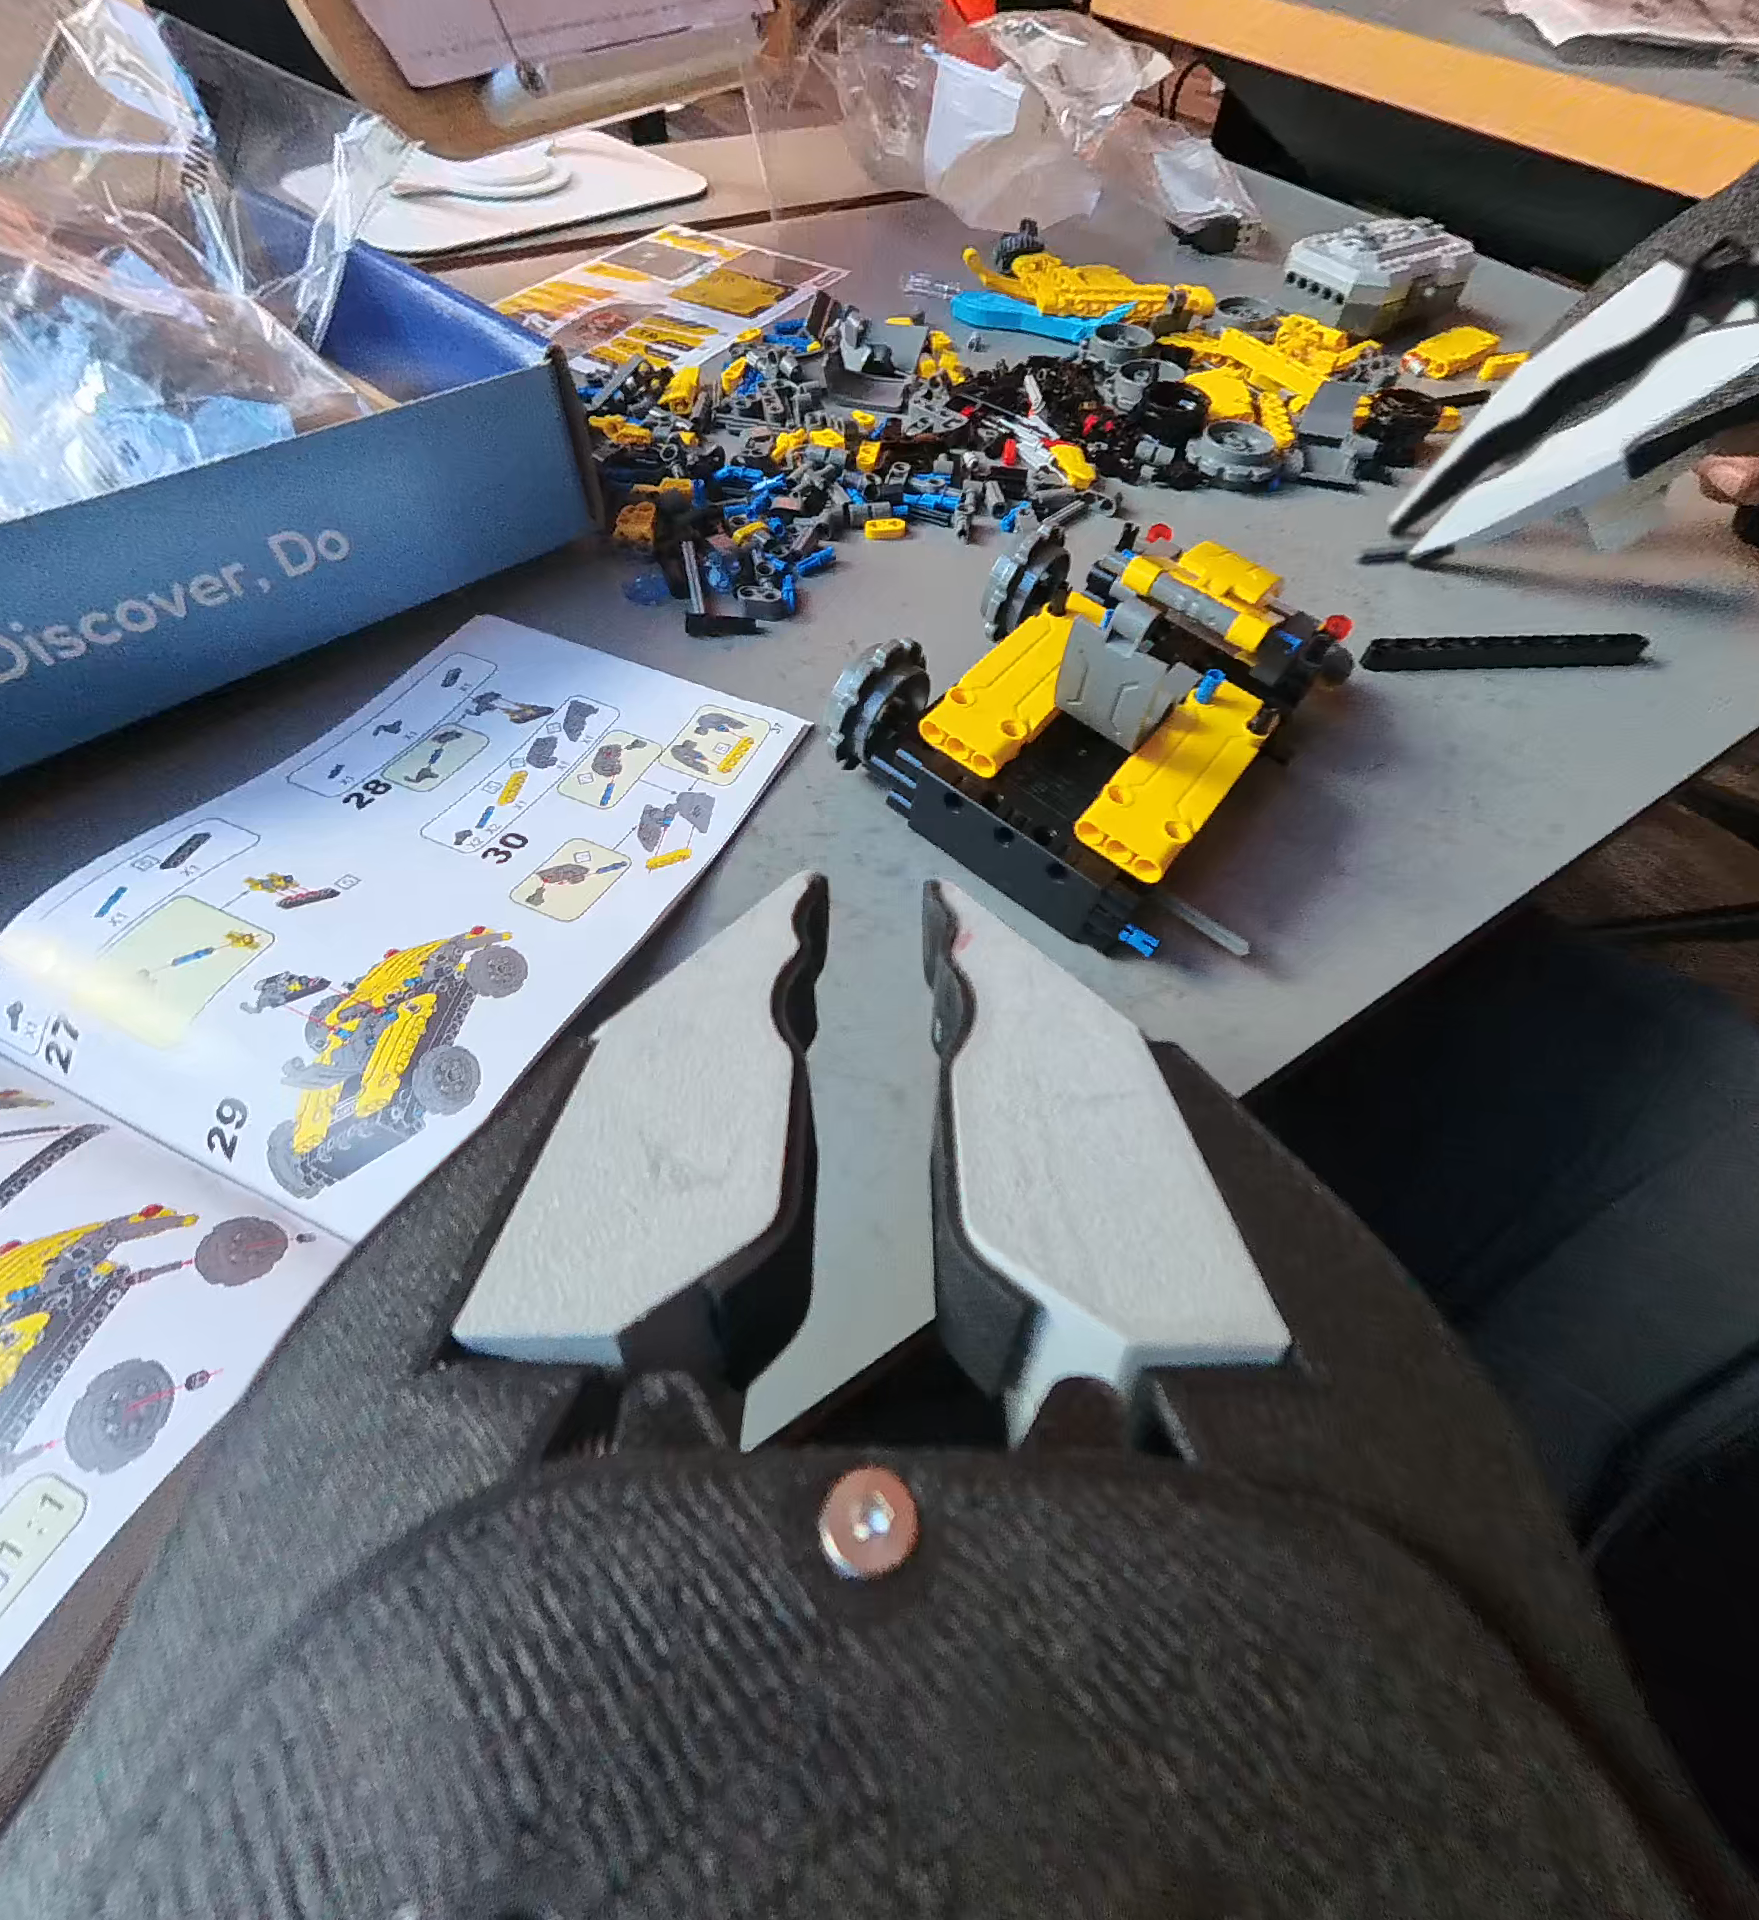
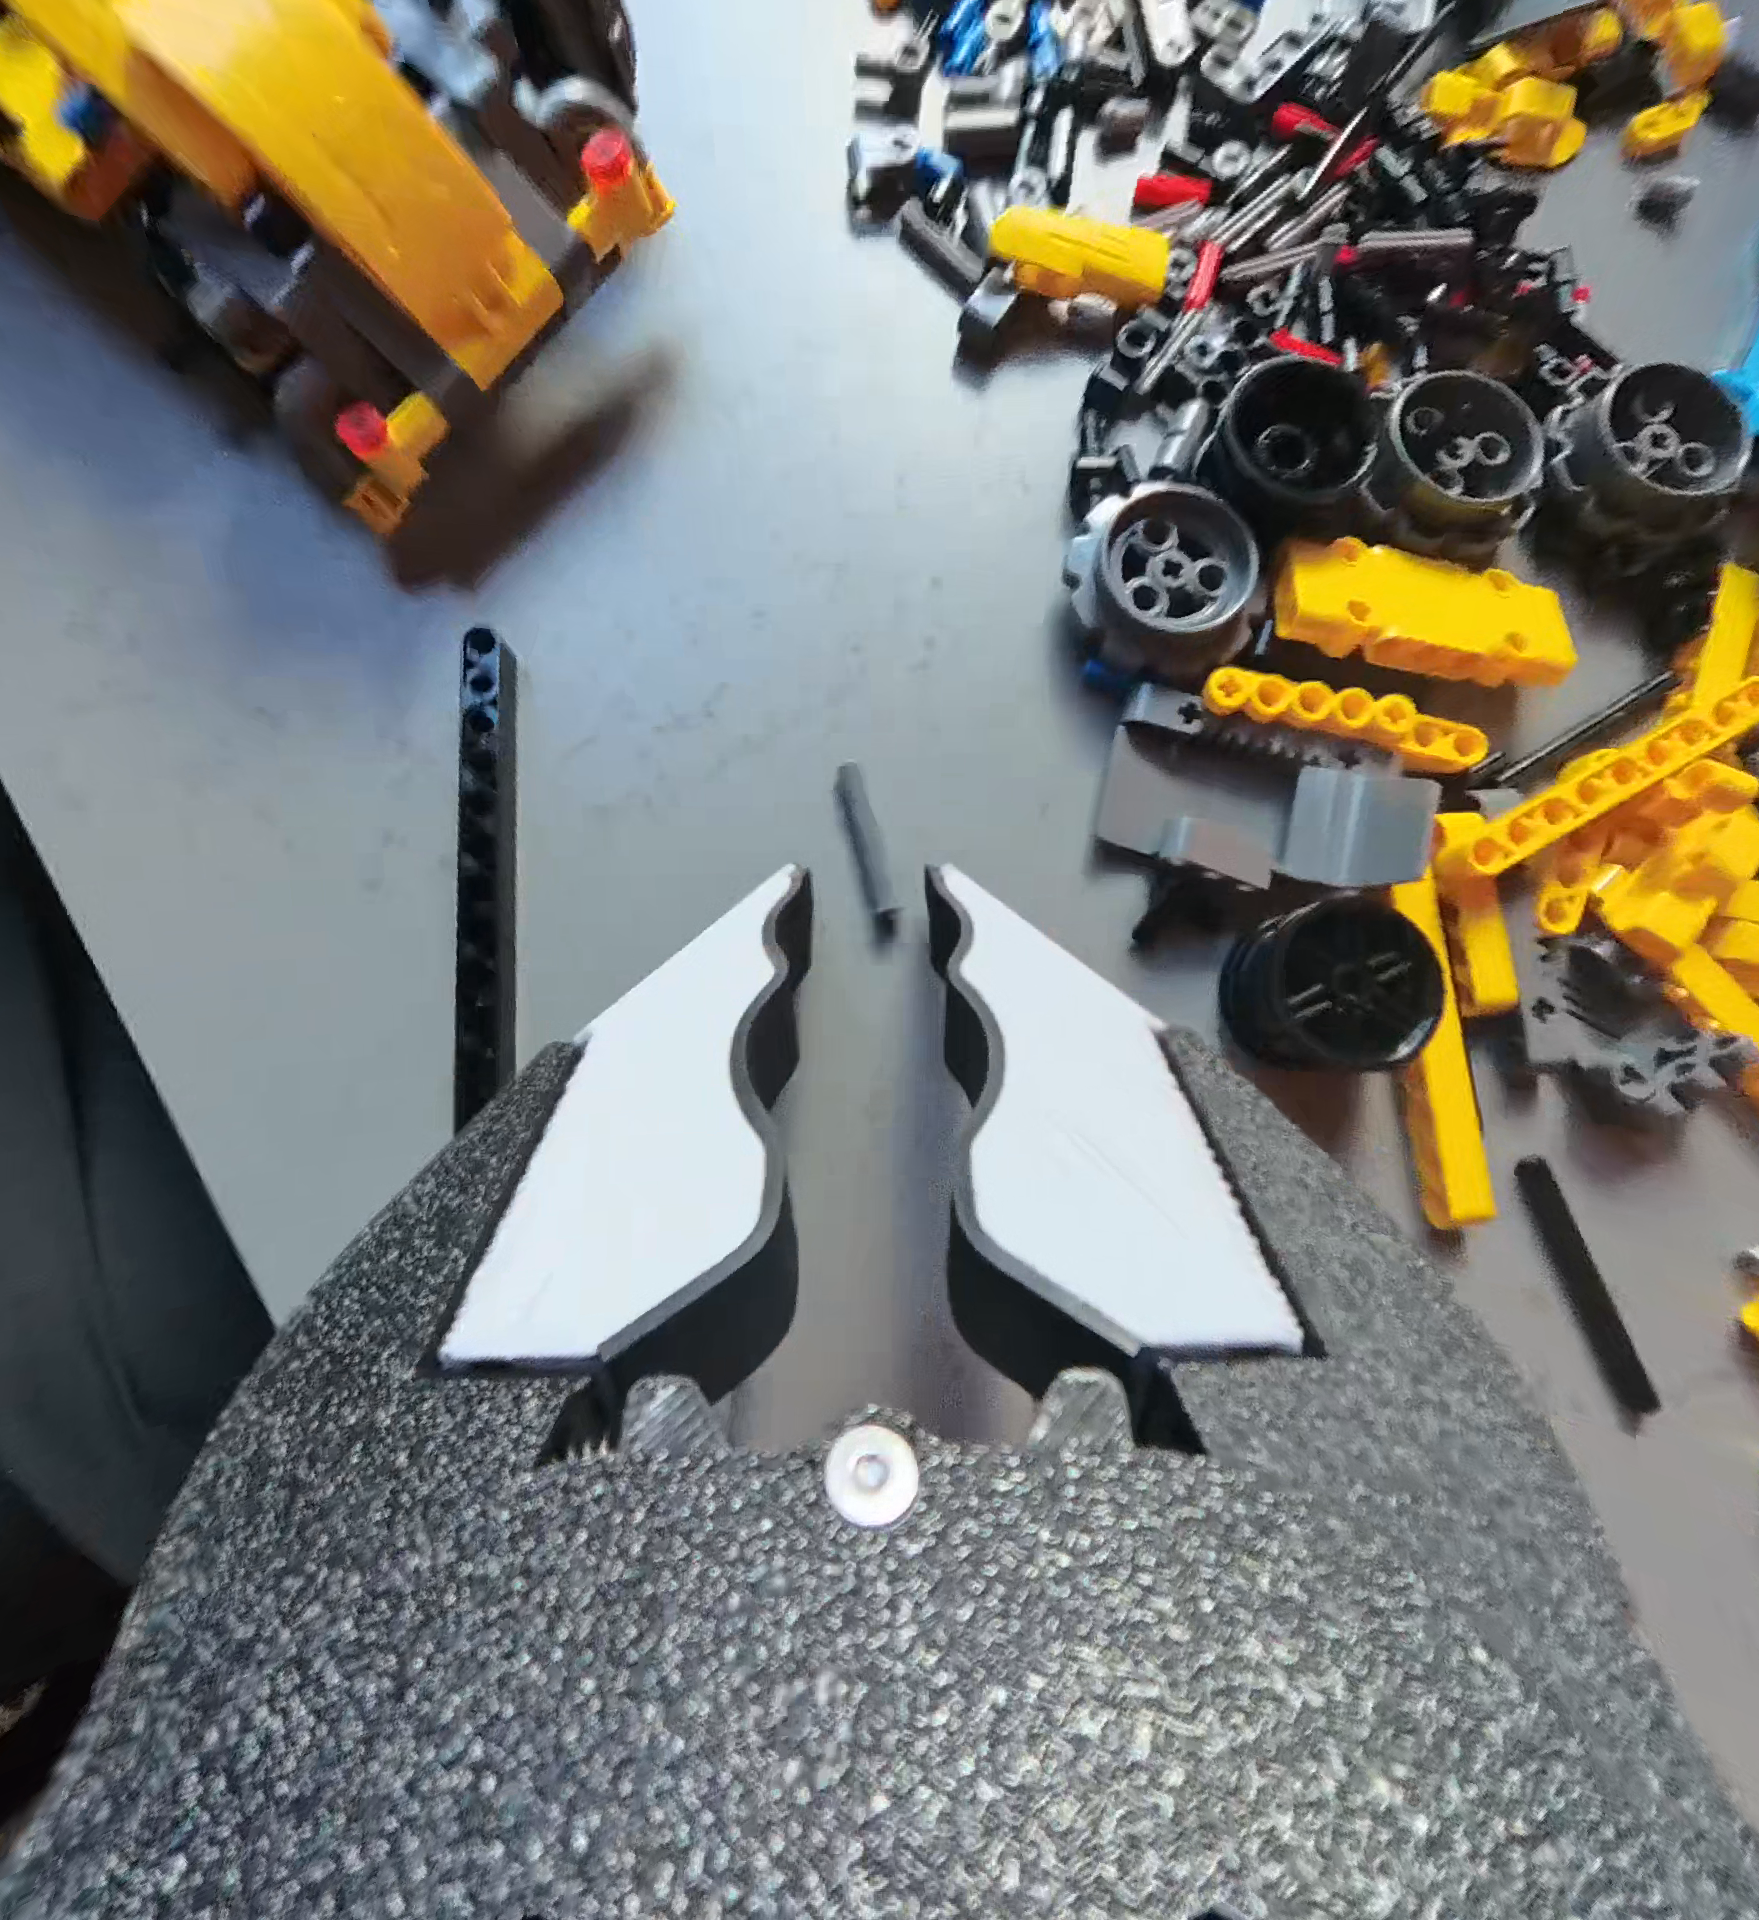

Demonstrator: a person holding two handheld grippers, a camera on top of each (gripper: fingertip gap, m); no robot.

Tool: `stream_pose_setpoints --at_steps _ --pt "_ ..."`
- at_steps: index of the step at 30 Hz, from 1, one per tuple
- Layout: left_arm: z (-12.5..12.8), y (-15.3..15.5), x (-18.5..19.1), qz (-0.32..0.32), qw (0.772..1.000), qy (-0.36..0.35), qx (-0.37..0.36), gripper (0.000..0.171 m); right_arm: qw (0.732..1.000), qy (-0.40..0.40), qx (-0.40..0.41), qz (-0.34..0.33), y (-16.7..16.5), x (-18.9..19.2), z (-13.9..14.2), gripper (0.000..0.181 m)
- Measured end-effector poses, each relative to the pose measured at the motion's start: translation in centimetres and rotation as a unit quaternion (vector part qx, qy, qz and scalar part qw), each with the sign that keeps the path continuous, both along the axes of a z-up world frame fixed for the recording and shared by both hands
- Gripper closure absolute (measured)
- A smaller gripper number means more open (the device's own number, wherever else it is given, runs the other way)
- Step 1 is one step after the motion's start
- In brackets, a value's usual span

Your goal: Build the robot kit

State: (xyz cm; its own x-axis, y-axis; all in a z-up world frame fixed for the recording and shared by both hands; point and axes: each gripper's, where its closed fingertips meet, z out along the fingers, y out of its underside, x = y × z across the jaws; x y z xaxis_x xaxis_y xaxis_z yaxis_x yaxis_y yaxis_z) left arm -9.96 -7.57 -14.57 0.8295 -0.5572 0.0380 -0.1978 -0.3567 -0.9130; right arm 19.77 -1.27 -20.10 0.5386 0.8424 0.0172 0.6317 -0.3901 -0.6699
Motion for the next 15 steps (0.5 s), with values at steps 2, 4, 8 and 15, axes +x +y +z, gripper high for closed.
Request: stream_pose_setpoints --at_steps 2,4,8,15 --pt "0.0 0.0 -0.2 0.01 1.0 -0.006 -0.003 0.157 1.0 0.012 -0.024 0.011 -0.3 -0.7 -0.3 0.166" --pt "-0.1 -0.2 -0.2 0.019 1.0 -0.017 -0.008 0.157 0.999 0.026 -0.03 0.015 -0.6 -1.2 -0.3 0.177" --pt "-1.0 -0.8 -0.4 0.025 0.999 -0.013 -0.022 0.157 0.999 0.039 -0.036 -0.01 -1.5 -0.2 -0.2 0.177" --pt "-2.1 -1.0 -0.6 0.027 0.999 0.006 -0.04 0.152 0.998 0.034 0.001 -0.046 -3.8 2.6 -0.2 0.173"
